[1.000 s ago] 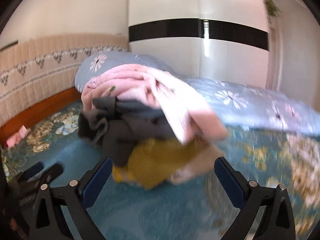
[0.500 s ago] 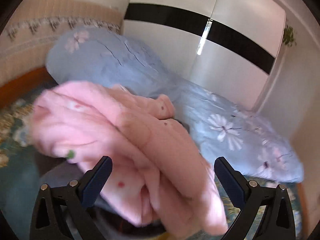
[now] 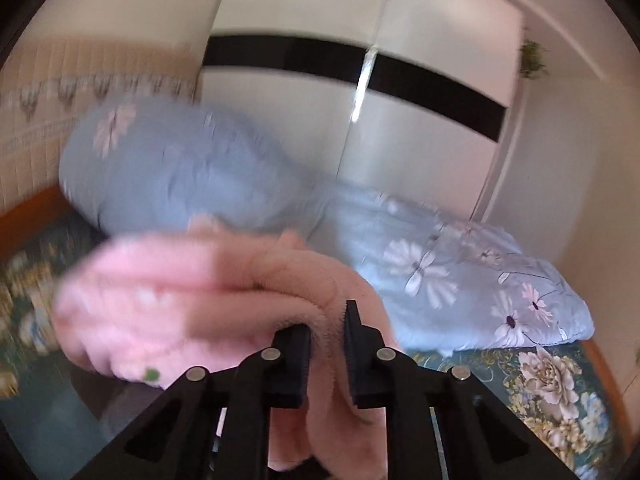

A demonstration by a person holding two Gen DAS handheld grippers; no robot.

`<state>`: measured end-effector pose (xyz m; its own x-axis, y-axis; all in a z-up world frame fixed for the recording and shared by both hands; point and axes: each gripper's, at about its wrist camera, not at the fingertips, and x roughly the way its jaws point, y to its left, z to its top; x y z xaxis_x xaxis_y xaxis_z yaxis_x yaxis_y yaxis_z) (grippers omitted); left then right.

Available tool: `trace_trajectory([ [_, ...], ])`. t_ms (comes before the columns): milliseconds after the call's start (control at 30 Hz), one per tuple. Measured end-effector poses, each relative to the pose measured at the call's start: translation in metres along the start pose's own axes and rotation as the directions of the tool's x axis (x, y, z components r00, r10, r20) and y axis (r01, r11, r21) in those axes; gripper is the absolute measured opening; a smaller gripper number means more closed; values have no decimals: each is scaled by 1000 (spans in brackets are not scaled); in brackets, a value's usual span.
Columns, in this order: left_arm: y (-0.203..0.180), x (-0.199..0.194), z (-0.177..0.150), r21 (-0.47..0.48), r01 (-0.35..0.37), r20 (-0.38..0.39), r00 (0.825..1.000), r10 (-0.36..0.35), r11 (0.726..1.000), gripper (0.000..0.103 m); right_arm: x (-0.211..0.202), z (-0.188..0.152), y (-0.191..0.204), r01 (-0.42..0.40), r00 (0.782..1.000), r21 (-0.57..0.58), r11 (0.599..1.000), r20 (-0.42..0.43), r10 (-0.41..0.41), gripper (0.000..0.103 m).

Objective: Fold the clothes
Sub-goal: 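Grasp the pink fleece garment with the right gripper and lift it off the pile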

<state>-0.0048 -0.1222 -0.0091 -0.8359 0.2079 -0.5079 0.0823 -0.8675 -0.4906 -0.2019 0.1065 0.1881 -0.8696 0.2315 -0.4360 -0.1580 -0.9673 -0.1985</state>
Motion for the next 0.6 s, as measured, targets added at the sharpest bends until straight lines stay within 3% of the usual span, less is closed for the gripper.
trace_trajectory([
  [133,-9,-8,-10,8,55,-20,998,-55,998,103,-70,12,-37,-36,991,17,999,130,34,14],
  [267,-16,-20,-16,3,119,-19,993,-118,993,103,-150,1,-71,-96,965,-26,995,242,99,14],
  [400,-20,-26,-22,-1,168,-24,986,-168,986,103,-228,-40,-117,-137,938,-29,990,319,139,14],
  [600,-25,-34,-45,31,205,-73,977,-202,978,103,-294,-105,-174,-151,928,15,988,348,136,14],
])
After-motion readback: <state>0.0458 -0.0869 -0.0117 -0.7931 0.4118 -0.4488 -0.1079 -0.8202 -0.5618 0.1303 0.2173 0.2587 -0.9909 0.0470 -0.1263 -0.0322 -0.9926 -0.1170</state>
